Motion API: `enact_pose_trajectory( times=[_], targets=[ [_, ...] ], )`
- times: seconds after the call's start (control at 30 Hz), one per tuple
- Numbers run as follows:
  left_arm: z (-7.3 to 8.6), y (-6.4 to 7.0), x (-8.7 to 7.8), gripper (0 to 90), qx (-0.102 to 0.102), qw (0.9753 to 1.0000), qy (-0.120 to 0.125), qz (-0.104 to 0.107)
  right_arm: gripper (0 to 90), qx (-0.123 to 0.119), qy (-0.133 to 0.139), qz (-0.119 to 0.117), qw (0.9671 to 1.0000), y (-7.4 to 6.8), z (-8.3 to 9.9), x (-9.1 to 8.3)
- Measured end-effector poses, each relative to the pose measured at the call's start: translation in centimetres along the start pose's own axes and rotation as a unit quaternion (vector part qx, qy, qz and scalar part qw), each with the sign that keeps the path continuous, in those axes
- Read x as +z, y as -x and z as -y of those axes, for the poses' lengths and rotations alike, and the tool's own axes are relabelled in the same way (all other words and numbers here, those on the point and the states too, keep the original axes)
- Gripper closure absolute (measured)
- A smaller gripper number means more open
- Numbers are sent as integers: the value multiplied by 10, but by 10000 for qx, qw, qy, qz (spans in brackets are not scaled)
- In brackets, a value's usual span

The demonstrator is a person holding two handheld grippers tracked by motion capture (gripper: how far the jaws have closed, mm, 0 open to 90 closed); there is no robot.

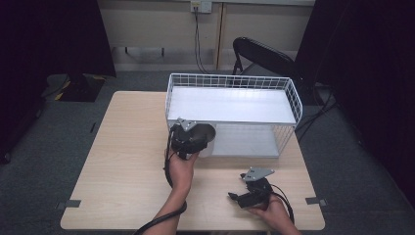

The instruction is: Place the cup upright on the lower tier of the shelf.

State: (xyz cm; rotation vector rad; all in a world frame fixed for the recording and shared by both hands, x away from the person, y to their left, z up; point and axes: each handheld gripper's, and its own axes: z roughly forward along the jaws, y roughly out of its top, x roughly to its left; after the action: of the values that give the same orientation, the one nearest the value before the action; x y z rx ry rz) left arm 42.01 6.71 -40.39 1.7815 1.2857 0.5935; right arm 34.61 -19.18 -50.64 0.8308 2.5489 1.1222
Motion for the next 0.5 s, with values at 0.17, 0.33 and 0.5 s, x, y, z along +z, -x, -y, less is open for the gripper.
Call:
enact_pose_trajectory(
  times=[0.17,0.33,0.5],
  targets=[
    [-2,1,-9,331,75,9999,-4,89,139,-1,1,0,10000,0,0,0],
    [1,-1,-19,323,60,9998,0,168,139,-2,1,0,10000,0,0,0],
    [5,4,-22,316,242,9995,-22,186,139,-1,1,-1,10000,0,0,0]
  ],
)
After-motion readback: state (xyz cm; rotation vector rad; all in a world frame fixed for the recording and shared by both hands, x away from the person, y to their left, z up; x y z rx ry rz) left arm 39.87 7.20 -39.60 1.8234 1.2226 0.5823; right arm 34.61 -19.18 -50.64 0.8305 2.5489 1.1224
